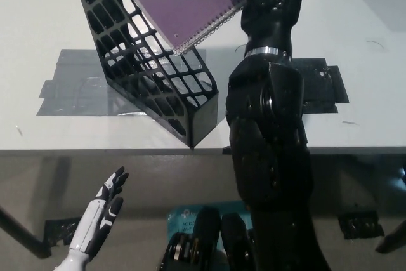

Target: A person hands a notebook to the robot and the robot grabs it with its right hand and places it in the magazine stand kept in the centre of the desk infront of it.

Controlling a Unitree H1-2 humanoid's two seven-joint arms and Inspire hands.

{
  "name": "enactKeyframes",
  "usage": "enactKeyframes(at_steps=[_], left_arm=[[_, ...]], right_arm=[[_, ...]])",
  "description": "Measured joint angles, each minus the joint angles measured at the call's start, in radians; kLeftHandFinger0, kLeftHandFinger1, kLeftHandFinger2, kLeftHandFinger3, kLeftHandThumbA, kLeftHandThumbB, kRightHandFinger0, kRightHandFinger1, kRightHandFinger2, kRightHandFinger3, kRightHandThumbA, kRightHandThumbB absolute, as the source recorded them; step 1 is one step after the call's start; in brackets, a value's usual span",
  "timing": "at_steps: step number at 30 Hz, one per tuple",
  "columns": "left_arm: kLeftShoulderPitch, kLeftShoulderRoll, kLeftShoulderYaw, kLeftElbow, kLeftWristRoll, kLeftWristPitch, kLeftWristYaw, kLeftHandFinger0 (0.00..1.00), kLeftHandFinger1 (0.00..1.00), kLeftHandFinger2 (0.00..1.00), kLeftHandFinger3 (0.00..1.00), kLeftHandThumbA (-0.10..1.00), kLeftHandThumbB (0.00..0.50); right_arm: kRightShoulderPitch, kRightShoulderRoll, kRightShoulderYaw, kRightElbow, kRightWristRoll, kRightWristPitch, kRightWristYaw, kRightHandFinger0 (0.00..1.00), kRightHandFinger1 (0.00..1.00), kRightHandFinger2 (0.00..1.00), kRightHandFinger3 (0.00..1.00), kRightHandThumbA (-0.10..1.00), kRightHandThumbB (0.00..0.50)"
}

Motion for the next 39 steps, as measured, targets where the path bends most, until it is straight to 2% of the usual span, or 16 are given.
enactKeyframes(at_steps=[8,25,29,30,35,37,39], left_arm=[[-0.011,0.003,0.000,0.000,0.003,0.000,0.000,1.00,1.00,1.00,1.00,1.00,0.500],[-0.021,0.003,0.002,0.000,0.016,0.000,0.000,1.00,1.00,1.00,1.00,1.00,0.500],[-0.027,0.003,0.004,0.000,0.015,0.000,0.000,1.00,1.00,1.00,1.00,1.00,0.500],[-0.027,0.003,0.004,0.000,0.015,0.000,0.000,1.00,1.00,1.00,1.00,1.00,0.500],[-0.035,0.003,0.004,0.000,0.014,0.000,-0.001,1.00,1.00,1.00,1.00,1.00,0.500],[-0.035,0.003,0.005,0.000,0.012,0.000,-0.002,1.00,1.00,1.00,1.00,1.00,0.500],[-0.036,0.003,0.005,0.000,0.010,0.000,-0.003,1.00,1.00,1.00,1.00,1.00,0.500]], right_arm=[[0.022,0.000,0.003,0.038,-0.010,-0.032,0.001,0.00,0.00,0.00,0.00,0.90,0.015],[0.066,-0.002,0.005,0.070,-0.048,-0.056,0.002,0.00,0.00,0.00,0.01,0.91,0.000],[0.084,-0.002,0.024,0.082,-0.062,-0.061,0.002,0.00,0.00,0.00,0.01,0.93,0.010],[0.084,-0.002,0.024,0.082,-0.062,-0.061,0.002,0.00,0.00,0.00,0.00,0.90,0.007],[0.100,-0.003,0.064,0.099,-0.075,-0.061,0.002,0.00,0.00,0.00,0.00,0.91,0.000],[0.100,-0.004,0.074,0.105,-0.079,-0.061,0.002,0.00,0.00,0.01,0.02,0.91,0.000],[0.100,-0.004,0.088,0.115,-0.081,-0.063,0.001,0.00,0.00,0.05,0.10,0.89,0.000]])
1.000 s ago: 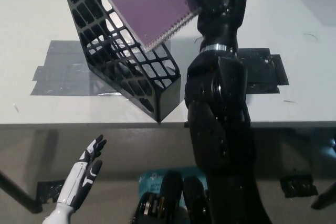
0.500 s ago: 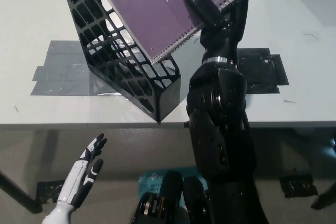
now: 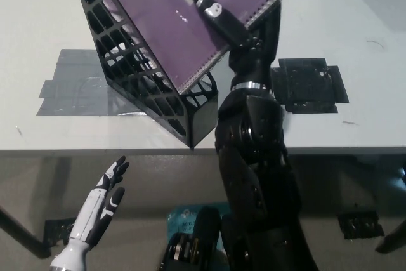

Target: A person hands a notebook to the robot and the robot grabs it with its right hand and places it in the magazine stand kept in the centre of the desk infront of it.

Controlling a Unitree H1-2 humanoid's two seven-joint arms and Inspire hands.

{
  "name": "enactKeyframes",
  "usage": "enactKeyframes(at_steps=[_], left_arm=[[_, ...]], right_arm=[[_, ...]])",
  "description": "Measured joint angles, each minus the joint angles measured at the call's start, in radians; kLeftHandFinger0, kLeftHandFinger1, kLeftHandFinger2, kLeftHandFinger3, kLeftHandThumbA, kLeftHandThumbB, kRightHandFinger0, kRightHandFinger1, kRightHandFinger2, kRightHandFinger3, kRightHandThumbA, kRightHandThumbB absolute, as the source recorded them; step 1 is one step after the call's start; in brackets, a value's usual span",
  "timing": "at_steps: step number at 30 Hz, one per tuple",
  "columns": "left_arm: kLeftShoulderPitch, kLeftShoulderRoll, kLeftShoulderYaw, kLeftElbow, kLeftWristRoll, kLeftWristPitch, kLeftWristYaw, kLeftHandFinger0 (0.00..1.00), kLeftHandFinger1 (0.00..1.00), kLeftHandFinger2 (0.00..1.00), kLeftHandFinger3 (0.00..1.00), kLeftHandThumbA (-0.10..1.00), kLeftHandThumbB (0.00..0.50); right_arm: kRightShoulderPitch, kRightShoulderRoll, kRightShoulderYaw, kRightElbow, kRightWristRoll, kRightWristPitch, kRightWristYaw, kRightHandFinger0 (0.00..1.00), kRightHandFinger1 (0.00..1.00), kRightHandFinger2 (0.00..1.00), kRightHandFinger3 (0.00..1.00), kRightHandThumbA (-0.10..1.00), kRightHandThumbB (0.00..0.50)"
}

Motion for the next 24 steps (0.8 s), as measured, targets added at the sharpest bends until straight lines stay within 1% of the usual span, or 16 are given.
enactKeyframes(at_steps=[3,8,9,10,12,14,15,16,17,18,19,20,21,22,23,24], left_arm=[[-0.003,0.000,0.000,0.000,-0.002,0.000,0.000,1.00,1.00,1.00,1.00,1.00,0.500],[-0.007,0.000,0.000,0.000,-0.002,0.000,0.000,1.00,1.00,1.00,1.00,1.00,0.500],[-0.008,0.000,0.000,0.000,-0.002,0.000,0.000,1.00,1.00,1.00,1.00,1.00,0.500],[-0.009,0.000,0.000,0.000,-0.002,0.000,0.000,1.00,1.00,1.00,1.00,1.00,0.500],[-0.011,0.000,0.000,0.000,-0.002,0.000,0.000,1.00,1.00,1.00,1.00,1.00,0.500],[-0.014,0.000,0.000,0.000,-0.002,0.000,0.000,1.00,1.00,1.00,1.00,1.00,0.500],[-0.015,0.000,0.000,0.000,-0.002,0.000,0.000,1.00,1.00,1.00,1.00,1.00,0.500],[-0.015,0.000,0.000,0.000,-0.002,0.000,0.000,1.00,1.00,1.00,1.00,1.00,0.500],[-0.015,0.000,0.000,0.000,-0.002,0.000,0.000,1.00,1.00,1.00,1.00,1.00,0.500],[-0.015,0.000,0.000,0.000,-0.002,0.000,0.000,1.00,1.00,1.00,1.00,1.00,0.500],[-0.015,0.000,0.000,0.000,-0.002,0.000,0.000,1.00,1.00,1.00,1.00,1.00,0.500],[-0.015,0.000,0.000,0.000,-0.001,0.000,0.000,1.00,1.00,1.00,1.00,1.00,0.500],[-0.015,0.000,0.000,0.000,-0.001,0.000,0.000,1.00,1.00,1.00,1.00,1.00,0.500],[-0.015,0.000,0.000,0.000,-0.001,0.000,0.000,1.00,1.00,1.00,1.00,1.00,0.500],[-0.015,0.001,0.000,0.000,-0.001,0.000,0.000,1.00,1.00,1.00,1.00,1.00,0.500],[-0.015,0.001,0.000,0.000,-0.001,0.000,0.000,1.00,1.00,1.00,1.00,1.00,0.500]], right_arm=[[0.000,0.000,0.022,0.019,-0.002,-0.002,-0.001,0.00,0.00,0.10,0.18,0.90,0.000],[0.000,0.000,0.028,0.047,-0.003,-0.009,-0.001,0.00,0.00,0.15,0.25,0.90,0.000],[0.000,0.000,0.028,0.061,-0.003,-0.016,-0.001,0.00,0.00,0.17,0.26,0.90,0.000],[0.000,0.000,0.028,0.065,-0.004,-0.018,-0.001,0.00,0.00,0.22,0.32,0.90,0.000],[0.000,0.000,0.028,0.082,-0.011,-0.026,-0.001,0.00,0.00,0.24,0.35,0.90,0.000],[0.000,-0.001,0.027,0.106,-0.026,-0.038,0.000,0.00,0.00,0.23,0.35,0.90,0.000],[0.000,-0.001,0.027,0.114,-0.034,-0.044,0.000,0.00,0.00,0.19,0.33,0.90,0.000],[-0.001,-0.002,0.027,0.122,-0.043,-0.054,0.000,0.06,0.00,0.03,0.24,0.90,0.000],[-0.001,-0.003,0.028,0.129,-0.051,-0.061,-0.001,0.41,0.18,0.26,0.45,0.90,0.089],[-0.003,-0.008,0.035,0.149,-0.084,-0.069,-0.004,0.49,0.44,0.55,0.68,0.91,0.160],[-0.003,-0.008,0.035,0.149,-0.084,-0.069,-0.004,0.49,0.51,0.61,0.69,0.91,0.164],[-0.006,-0.015,0.050,0.166,-0.118,-0.082,-0.007,0.61,0.67,0.79,0.84,0.92,0.189],[-0.006,-0.015,0.050,0.166,-0.118,-0.082,-0.007,0.61,0.67,0.79,0.84,0.92,0.189],[-0.007,-0.025,0.065,0.174,-0.144,-0.091,-0.007,0.95,1.00,1.00,1.00,0.92,0.261],[-0.009,-0.033,0.080,0.178,-0.163,-0.100,-0.006,1.00,1.00,1.00,1.00,0.92,0.284],[-0.010,-0.037,0.087,0.180,-0.176,-0.107,-0.005,1.00,1.00,1.00,1.00,0.93,0.288]])
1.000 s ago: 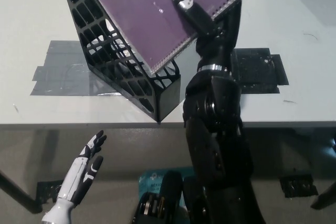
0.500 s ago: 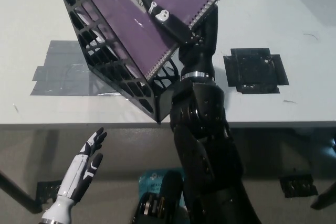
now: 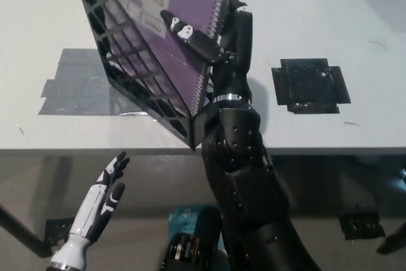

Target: A person hands a notebook to the robot and the robot grabs it with its right hand and places it in the magazine stand kept in the centre of the desk infront of it.

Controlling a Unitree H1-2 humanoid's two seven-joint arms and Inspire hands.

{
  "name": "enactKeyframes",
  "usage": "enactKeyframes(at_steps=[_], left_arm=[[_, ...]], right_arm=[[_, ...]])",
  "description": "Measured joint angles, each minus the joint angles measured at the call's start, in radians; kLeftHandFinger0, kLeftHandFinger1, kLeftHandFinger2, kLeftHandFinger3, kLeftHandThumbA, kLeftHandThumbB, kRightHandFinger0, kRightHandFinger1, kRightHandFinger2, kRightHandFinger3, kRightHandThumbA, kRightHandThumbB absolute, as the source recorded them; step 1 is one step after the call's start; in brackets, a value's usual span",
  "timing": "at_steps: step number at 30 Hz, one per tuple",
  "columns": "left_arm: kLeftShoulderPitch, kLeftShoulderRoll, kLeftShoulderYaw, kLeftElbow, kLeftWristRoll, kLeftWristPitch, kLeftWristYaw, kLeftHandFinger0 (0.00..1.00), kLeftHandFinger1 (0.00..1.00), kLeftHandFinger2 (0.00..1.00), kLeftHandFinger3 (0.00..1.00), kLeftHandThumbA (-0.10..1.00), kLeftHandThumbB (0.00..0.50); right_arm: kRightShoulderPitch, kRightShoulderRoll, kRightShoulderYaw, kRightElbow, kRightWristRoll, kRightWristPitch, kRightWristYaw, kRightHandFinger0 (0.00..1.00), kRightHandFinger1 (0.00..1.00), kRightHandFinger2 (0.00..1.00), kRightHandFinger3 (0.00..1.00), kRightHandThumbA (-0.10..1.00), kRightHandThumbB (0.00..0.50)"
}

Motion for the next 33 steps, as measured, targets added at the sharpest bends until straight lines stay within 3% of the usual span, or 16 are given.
enactKeyframes(at_steps=[2,8,20,33], left_arm=[[-0.001,0.001,0.000,0.000,0.000,0.000,0.000,1.00,1.00,1.00,1.00,1.00,0.500],[-0.007,0.002,0.000,0.000,0.000,0.000,0.000,1.00,1.00,1.00,1.00,1.00,0.500],[-0.025,0.008,-0.001,0.000,0.001,0.000,0.000,1.00,1.00,1.00,1.00,1.00,0.500],[-0.031,0.006,-0.004,0.003,0.003,0.001,0.000,1.00,1.00,1.00,1.00,1.00,0.500]], right_arm=[[-0.009,-0.023,0.031,0.015,-0.037,-0.023,0.011,1.00,1.00,1.00,1.00,1.00,0.317],[-0.018,-0.072,0.089,0.029,-0.122,-0.052,0.040,1.00,1.00,1.00,1.00,1.00,0.351],[-0.019,-0.086,0.094,-0.042,-0.161,-0.047,0.082,1.00,1.00,1.00,1.00,1.00,0.341],[0.083,-0.193,0.085,-0.513,-0.164,-0.004,0.146,1.00,1.00,1.00,1.00,1.00,0.323]])
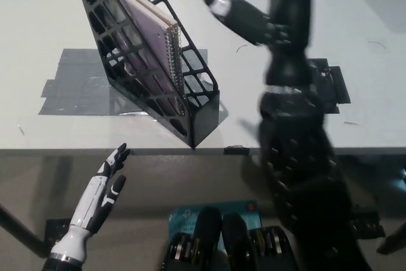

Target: A person hands a notebook to the robot and the robot grabs it with its right hand and places it in the magazine stand kept in the centre of the desk infront of it.

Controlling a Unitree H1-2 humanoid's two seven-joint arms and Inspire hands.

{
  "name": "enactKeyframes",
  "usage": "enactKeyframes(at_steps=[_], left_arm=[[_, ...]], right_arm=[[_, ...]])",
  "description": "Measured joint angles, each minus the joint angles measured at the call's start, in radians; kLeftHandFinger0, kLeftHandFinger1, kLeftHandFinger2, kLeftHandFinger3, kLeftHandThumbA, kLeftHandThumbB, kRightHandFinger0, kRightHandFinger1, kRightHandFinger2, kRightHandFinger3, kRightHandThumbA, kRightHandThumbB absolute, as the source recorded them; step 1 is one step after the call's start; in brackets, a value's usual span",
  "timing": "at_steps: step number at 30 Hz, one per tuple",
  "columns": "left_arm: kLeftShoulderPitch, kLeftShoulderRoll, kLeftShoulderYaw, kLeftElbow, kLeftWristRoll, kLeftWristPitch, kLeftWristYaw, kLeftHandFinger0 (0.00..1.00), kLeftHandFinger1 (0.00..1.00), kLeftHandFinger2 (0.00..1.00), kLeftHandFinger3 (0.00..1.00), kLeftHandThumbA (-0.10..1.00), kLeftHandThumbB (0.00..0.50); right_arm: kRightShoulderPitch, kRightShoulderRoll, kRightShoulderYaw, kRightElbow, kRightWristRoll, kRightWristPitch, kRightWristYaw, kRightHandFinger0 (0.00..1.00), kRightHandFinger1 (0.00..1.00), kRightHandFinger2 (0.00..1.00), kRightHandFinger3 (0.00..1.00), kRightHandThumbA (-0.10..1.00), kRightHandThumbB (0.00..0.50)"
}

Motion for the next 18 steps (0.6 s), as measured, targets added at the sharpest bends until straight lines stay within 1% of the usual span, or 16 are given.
enactKeyframes(at_steps=[2,3,4,6,7,8,10,12,13,14,16,18], left_arm=[[0.000,0.000,-0.001,0.000,0.001,0.000,0.000,1.00,1.00,1.00,1.00,1.00,0.500],[0.002,-0.002,-0.002,0.000,0.002,0.000,0.000,1.00,1.00,1.00,1.00,1.00,0.500],[0.004,-0.002,-0.003,0.000,0.002,0.000,0.000,1.00,1.00,1.00,1.00,1.00,0.500],[0.010,-0.003,-0.006,0.000,0.003,0.000,0.000,1.00,1.00,1.00,1.00,1.00,0.500],[0.015,-0.005,-0.012,-0.003,0.003,0.000,-0.001,1.00,1.00,1.00,1.00,1.00,0.500],[0.019,-0.007,-0.016,-0.006,0.003,0.000,-0.001,1.00,1.00,1.00,1.00,1.00,0.500],[0.040,-0.009,-0.031,-0.019,0.003,0.000,-0.002,1.00,1.00,1.00,1.00,1.00,0.500],[0.059,-0.012,-0.046,-0.043,0.002,-0.001,-0.010,1.00,1.00,1.00,1.00,1.00,0.500],[0.076,-0.013,-0.055,-0.059,0.001,-0.001,-0.014,1.00,1.00,1.00,1.00,1.00,0.500],[0.082,-0.014,-0.059,-0.067,0.001,-0.001,-0.016,1.00,1.00,1.00,1.00,1.00,0.500],[0.107,-0.016,-0.074,-0.090,0.000,-0.001,-0.020,1.00,1.00,1.00,1.00,1.00,0.500],[0.122,-0.016,-0.082,-0.099,-0.002,-0.001,-0.021,1.00,1.00,1.00,1.00,1.00,0.500]], right_arm=[[0.016,-0.011,0.000,-0.027,0.000,0.004,0.003,1.00,1.00,1.00,1.00,1.00,0.334],[0.059,-0.036,0.000,-0.089,0.001,0.011,0.013,1.00,1.00,1.00,1.00,1.00,0.325],[0.081,-0.048,0.000,-0.115,0.002,0.015,0.018,1.00,1.00,1.00,1.00,1.00,0.296],[0.141,-0.081,0.000,-0.184,0.005,0.023,0.032,1.00,1.00,1.00,1.00,1.00,0.291],[0.188,-0.105,0.000,-0.234,0.008,0.026,0.042,1.00,1.00,1.00,1.00,1.00,0.305],[0.224,-0.121,0.000,-0.268,0.011,0.028,0.049,1.00,1.00,1.00,1.00,1.00,0.306],[0.334,-0.169,0.000,-0.342,0.021,0.029,0.071,1.00,1.00,1.00,1.00,1.00,0.324],[0.415,-0.200,0.001,-0.392,0.031,0.029,0.089,1.00,1.00,1.00,1.00,1.00,0.313],[0.485,-0.224,0.001,-0.407,0.039,0.024,0.101,1.00,1.00,1.00,1.00,1.00,0.315],[0.515,-0.230,0.001,-0.407,0.043,0.021,0.106,1.00,1.00,1.00,1.00,1.00,0.323],[0.626,-0.255,0.006,-0.394,0.058,0.017,0.127,1.00,1.00,1.00,1.00,1.00,0.275],[0.698,-0.262,0.017,-0.366,0.067,0.009,0.144,1.00,1.00,1.00,1.00,1.00,0.246]])
